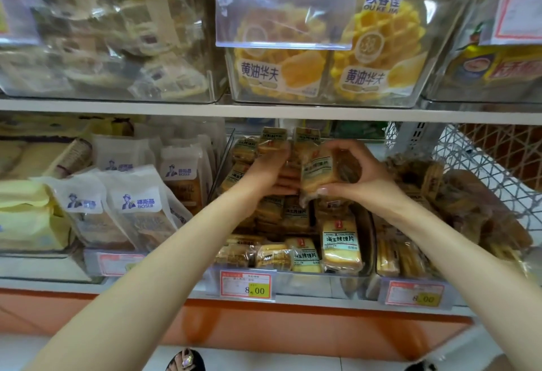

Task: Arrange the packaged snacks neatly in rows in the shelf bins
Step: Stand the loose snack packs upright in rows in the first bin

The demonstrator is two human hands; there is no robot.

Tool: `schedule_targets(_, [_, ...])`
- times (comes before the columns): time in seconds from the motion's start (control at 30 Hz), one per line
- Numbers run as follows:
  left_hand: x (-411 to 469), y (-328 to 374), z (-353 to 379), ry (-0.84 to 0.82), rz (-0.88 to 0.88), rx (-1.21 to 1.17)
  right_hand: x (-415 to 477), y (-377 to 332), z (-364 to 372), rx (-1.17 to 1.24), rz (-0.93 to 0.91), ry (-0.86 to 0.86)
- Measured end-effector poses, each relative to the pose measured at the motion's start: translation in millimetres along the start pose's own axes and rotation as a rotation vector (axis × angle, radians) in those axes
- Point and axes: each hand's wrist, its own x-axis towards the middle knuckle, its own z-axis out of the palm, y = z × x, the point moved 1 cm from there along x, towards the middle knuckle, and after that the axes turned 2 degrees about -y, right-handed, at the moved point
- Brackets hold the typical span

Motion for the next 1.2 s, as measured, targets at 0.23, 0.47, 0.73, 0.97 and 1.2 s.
schedule_targets(0.23, [-3, -13, 1, -0.099, -0.143, -0.3, -4, 4, 1, -0.156, 0.051, -0.146])
schedule_targets(0.47, [7, -9, -12, 0.289, -0.046, 0.395, -7, 10, -22, -0.366, 0.097, -0.092])
schedule_targets(0.73, [16, -22, 15, 0.23, -0.064, 0.634, -22, 23, -34, -0.334, 0.188, -0.13])
schedule_targets(0.97, [16, -28, 22, 0.235, 0.004, 1.093, -21, 26, -32, -0.321, 0.209, -0.147])
schedule_targets(1.2, [13, -31, -2, -0.129, 0.088, 1.099, -8, 27, -19, -0.331, 0.176, -0.188])
